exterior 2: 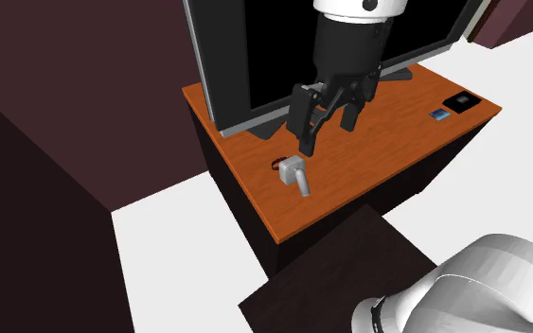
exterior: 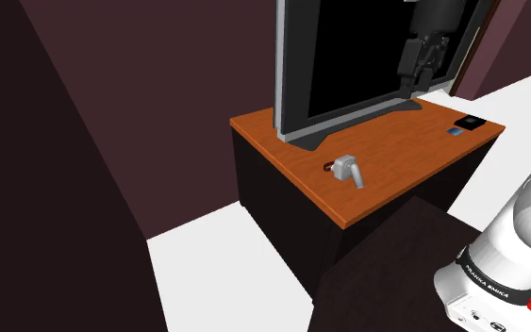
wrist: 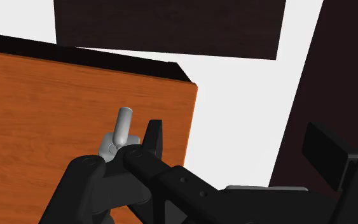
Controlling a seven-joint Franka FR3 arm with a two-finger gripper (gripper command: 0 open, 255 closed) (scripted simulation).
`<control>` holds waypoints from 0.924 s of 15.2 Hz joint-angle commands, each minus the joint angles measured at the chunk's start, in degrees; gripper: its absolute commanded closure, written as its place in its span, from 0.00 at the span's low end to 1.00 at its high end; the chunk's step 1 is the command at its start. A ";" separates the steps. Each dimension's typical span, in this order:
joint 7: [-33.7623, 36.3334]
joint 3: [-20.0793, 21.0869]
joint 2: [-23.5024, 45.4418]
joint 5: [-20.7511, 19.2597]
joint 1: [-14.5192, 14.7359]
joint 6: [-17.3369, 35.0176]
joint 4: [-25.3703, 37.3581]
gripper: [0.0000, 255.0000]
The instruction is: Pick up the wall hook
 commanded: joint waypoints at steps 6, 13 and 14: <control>-2.54 -1.73 3.82 -1.75 -0.98 9.26 -5.82 0.00; -5.81 -4.34 12.74 -3.79 -2.35 22.84 -10.90 0.00; -6.27 -4.73 14.35 -4.03 -2.53 24.80 -11.31 0.00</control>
